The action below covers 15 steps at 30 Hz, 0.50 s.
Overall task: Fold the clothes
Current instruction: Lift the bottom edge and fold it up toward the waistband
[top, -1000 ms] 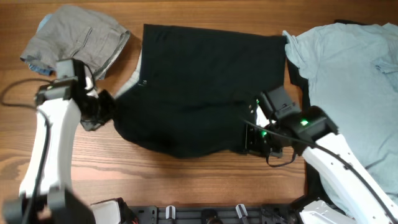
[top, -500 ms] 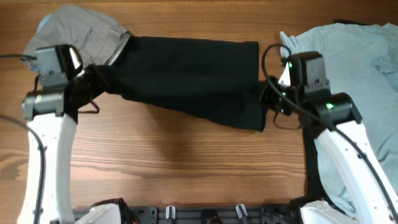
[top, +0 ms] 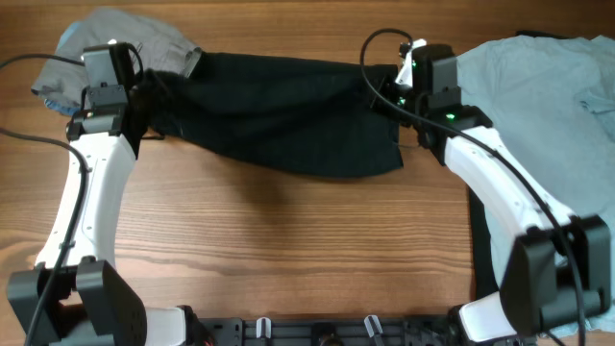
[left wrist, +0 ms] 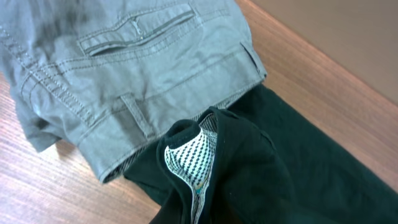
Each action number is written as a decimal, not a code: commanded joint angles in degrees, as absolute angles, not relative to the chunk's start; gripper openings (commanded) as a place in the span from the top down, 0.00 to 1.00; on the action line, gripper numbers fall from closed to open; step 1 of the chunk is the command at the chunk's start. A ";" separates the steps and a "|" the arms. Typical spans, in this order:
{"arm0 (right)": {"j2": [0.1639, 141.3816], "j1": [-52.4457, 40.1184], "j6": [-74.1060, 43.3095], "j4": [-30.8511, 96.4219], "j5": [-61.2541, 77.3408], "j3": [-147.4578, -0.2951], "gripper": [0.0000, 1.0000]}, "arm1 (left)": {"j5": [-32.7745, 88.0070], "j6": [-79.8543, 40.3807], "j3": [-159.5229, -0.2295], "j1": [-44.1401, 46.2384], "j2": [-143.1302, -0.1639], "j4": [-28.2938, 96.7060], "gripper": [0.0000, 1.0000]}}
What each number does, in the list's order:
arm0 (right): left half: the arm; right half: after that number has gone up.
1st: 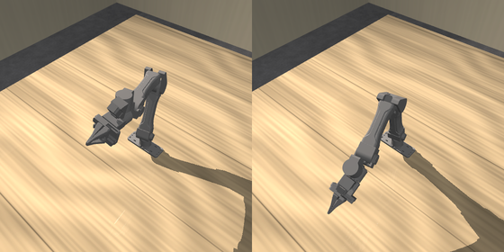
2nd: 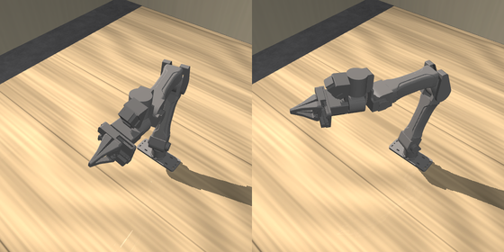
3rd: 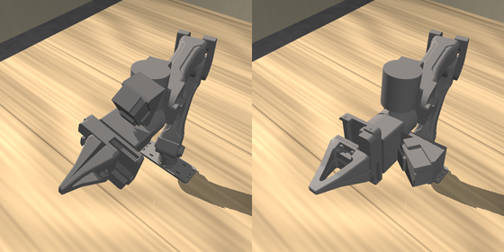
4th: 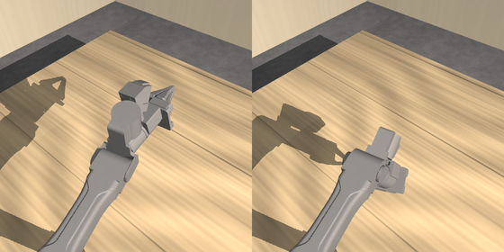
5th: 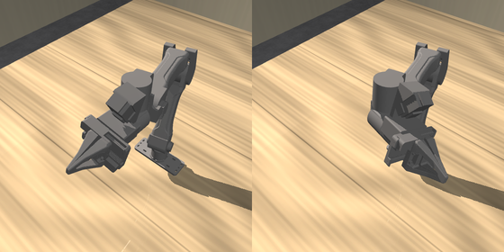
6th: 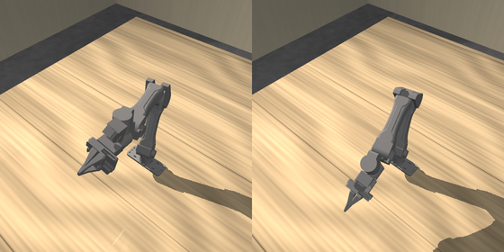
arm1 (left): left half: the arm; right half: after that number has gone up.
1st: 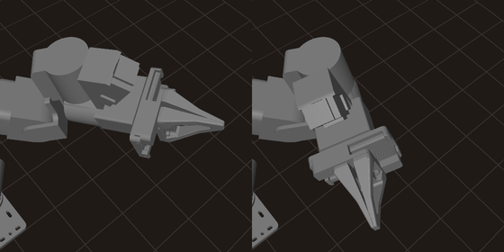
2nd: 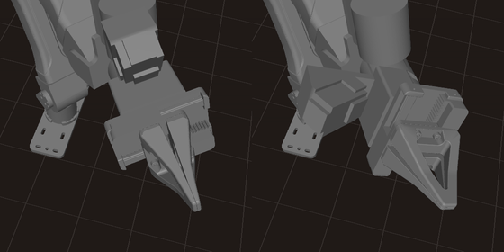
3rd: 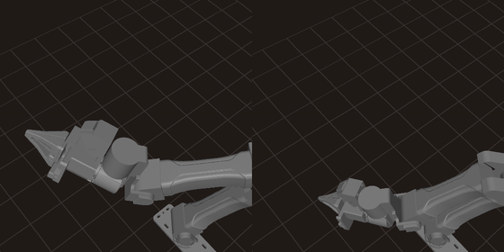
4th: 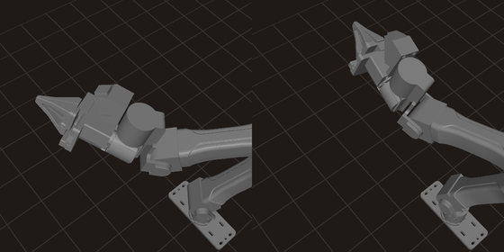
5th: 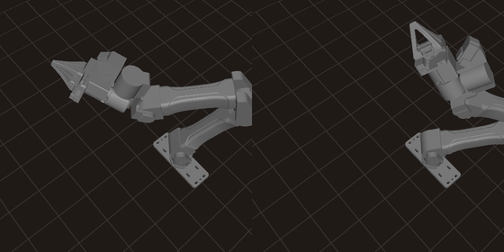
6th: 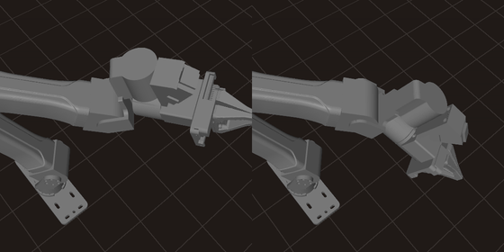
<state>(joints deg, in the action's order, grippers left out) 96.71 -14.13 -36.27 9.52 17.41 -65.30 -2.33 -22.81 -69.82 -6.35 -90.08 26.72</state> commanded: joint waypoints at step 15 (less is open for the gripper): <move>99.20 -8.80 -20.88 16.34 8.29 -66.15 0.07 | -2.61 -24.45 -70.57 -3.79 -95.48 21.15 0.93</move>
<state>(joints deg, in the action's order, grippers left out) 98.91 -8.80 -23.24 15.11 7.64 -65.41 -2.96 -23.53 -69.82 -5.04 -94.63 21.71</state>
